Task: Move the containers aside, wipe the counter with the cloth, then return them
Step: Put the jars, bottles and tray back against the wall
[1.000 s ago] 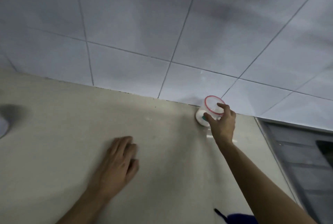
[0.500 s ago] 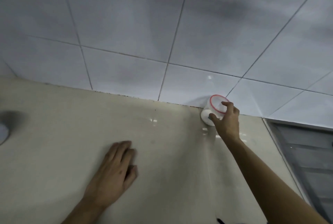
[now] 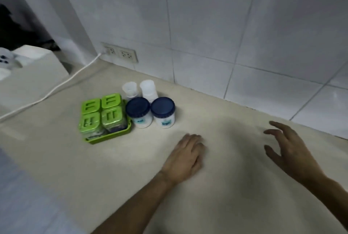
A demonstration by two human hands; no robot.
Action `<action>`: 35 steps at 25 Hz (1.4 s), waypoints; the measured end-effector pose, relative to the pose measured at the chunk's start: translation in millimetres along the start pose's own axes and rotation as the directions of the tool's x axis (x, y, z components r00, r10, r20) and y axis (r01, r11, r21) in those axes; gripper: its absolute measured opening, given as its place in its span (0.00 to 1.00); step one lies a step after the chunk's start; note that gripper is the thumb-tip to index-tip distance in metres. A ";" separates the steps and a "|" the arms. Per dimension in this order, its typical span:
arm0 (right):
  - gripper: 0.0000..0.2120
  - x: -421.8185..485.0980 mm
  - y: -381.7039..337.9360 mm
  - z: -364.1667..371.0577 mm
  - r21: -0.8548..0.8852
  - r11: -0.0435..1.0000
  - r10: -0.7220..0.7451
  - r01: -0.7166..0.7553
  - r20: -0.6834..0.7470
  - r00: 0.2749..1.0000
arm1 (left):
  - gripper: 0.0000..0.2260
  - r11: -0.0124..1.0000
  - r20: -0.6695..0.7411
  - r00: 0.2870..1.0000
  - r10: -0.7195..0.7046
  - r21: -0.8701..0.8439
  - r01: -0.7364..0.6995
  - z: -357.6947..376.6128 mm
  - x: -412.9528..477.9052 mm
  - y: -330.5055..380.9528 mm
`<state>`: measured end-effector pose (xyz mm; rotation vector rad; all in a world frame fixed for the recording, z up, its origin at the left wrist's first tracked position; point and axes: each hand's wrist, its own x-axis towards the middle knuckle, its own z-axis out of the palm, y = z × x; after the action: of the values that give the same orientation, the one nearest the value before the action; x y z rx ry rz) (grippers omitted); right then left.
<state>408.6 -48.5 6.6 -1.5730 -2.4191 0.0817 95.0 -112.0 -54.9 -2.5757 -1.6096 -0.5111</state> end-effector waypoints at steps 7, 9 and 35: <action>0.25 122.1 -154.5 32.0 0.209 0.971 -0.140 0.112 0.121 0.983 | 0.23 0.861 -0.091 0.864 -0.495 0.085 0.502 -96.4 -16.5 -163.7; 0.32 149.3 -189.7 39.8 0.258 0.963 -0.133 0.080 0.193 0.972 | 0.29 0.832 -0.049 0.835 -0.548 0.075 0.550 -100.1 -14.8 -181.8; 0.36 -0.1 99.3 -43.9 0.031 0.800 0.596 -0.599 0.079 0.799 | 0.33 0.720 0.214 0.955 -0.207 -0.627 0.297 10.5 169.6 61.9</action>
<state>507.7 -11.4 30.8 -2.2772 -1.8371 0.3167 220.0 8.7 -4.8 -2.8949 -2.1646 -1.1433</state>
